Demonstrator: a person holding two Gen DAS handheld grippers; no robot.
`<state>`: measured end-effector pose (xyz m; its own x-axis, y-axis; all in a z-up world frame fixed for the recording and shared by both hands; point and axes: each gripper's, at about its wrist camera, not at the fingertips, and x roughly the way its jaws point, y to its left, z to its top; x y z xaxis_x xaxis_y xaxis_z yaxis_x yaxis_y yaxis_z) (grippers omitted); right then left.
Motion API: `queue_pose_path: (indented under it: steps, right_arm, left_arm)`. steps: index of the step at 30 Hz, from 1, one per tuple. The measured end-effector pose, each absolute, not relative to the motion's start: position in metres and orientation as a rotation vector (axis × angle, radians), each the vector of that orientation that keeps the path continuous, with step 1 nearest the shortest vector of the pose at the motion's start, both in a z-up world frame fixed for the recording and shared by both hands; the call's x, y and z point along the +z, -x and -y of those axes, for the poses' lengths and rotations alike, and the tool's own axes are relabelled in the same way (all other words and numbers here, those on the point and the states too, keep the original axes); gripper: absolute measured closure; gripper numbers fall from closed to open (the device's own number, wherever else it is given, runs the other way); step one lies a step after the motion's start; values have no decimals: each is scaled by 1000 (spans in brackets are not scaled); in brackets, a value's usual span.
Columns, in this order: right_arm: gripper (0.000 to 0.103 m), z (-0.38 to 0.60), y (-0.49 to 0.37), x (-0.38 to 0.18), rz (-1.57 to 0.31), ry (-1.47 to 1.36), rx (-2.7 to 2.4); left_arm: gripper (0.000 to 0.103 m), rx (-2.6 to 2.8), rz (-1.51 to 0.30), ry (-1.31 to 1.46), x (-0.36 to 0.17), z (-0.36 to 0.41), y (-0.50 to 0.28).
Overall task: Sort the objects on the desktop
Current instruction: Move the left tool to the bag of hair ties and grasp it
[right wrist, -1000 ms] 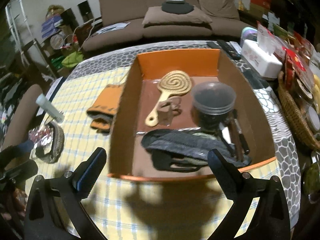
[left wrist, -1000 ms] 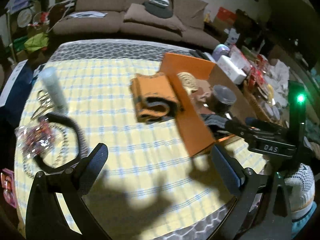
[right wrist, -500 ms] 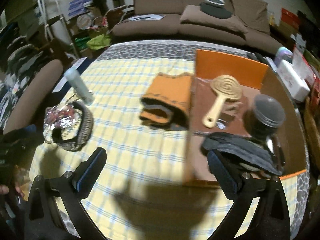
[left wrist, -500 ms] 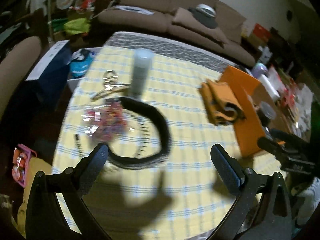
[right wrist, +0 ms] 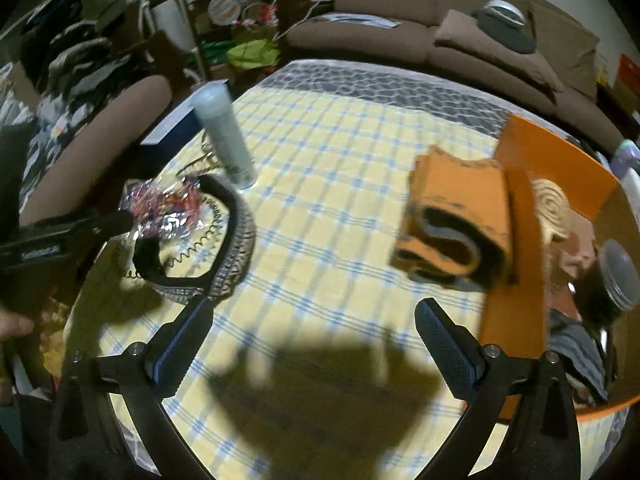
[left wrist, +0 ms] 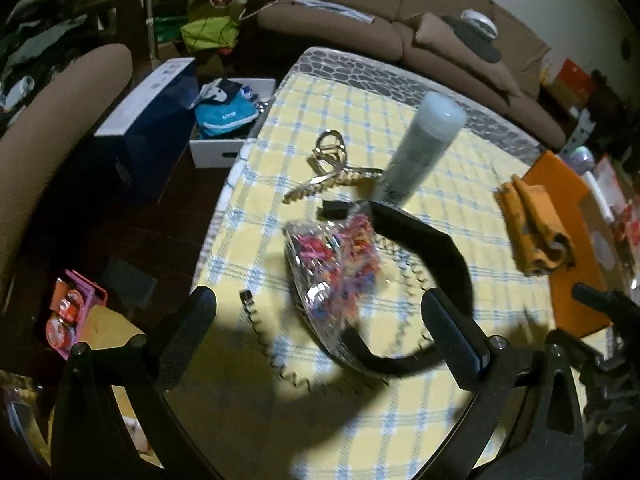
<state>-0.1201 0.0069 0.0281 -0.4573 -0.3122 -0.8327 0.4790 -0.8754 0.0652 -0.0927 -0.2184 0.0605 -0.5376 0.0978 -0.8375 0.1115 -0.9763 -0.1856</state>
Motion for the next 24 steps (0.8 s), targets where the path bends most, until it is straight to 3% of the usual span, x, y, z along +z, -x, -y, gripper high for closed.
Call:
queue_pose_path:
  steps: [6, 12, 13, 14, 18, 24]
  right_arm:
    - [1, 20, 127, 19, -272, -1257, -2283]
    - [5, 31, 129, 15, -241, -1254, -2255]
    - [7, 31, 128, 14, -239, -1256, -2251]
    - [10, 32, 128, 13, -230, -1259, -2247]
    - [24, 31, 127, 15, -167, -1270, -2221]
    - [27, 37, 117, 21, -142, -1236, -2191]
  left_arm:
    - [3, -2733, -364, -1515, 58, 216, 107]
    - [54, -2687, -318, -1593, 44, 212, 120]
    - [71, -2688, -320, -1602, 42, 212, 120]
    - [80, -2686, -316, -1601, 42, 212, 120]
    - [87, -2713, -359, -1549, 51, 217, 114]
    - [91, -2798, -558, -1395, 81, 236, 98]
